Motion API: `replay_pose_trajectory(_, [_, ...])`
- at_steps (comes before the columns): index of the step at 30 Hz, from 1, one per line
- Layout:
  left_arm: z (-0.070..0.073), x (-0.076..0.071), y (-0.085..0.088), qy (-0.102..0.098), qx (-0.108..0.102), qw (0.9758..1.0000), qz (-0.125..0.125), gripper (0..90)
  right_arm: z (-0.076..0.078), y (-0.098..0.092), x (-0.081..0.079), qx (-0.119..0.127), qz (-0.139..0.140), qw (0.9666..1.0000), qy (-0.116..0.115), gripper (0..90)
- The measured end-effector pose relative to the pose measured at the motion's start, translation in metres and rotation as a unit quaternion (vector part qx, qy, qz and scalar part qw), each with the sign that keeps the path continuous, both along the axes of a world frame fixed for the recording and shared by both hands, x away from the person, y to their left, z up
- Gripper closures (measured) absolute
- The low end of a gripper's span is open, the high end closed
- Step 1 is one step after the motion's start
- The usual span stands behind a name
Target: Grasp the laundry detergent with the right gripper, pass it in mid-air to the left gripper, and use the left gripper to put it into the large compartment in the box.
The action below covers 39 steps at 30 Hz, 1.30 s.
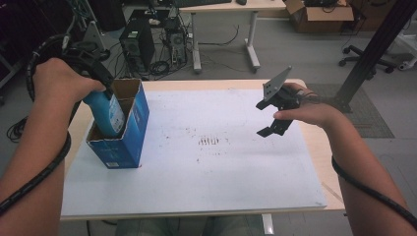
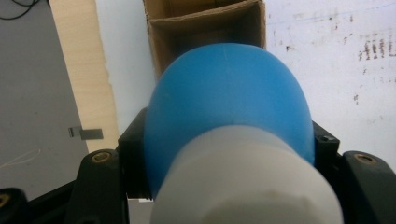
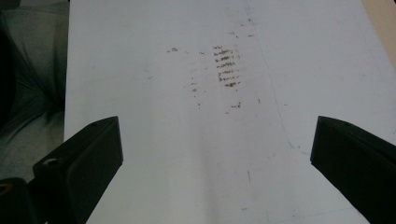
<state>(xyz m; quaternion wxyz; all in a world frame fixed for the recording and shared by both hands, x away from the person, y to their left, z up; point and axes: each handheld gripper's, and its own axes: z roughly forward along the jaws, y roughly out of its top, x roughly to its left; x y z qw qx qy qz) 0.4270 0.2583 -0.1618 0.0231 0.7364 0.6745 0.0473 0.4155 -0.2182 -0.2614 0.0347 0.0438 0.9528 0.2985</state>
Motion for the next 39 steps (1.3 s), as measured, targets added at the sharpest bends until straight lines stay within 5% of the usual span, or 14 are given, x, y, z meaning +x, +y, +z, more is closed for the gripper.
replay_pose_trajectory(39, [-0.081,-0.001,0.003,0.017,0.008,0.9998,-0.006,37.6,-0.006,-0.006,-0.002,0.003,-0.003,1.0000,0.009,2.5])
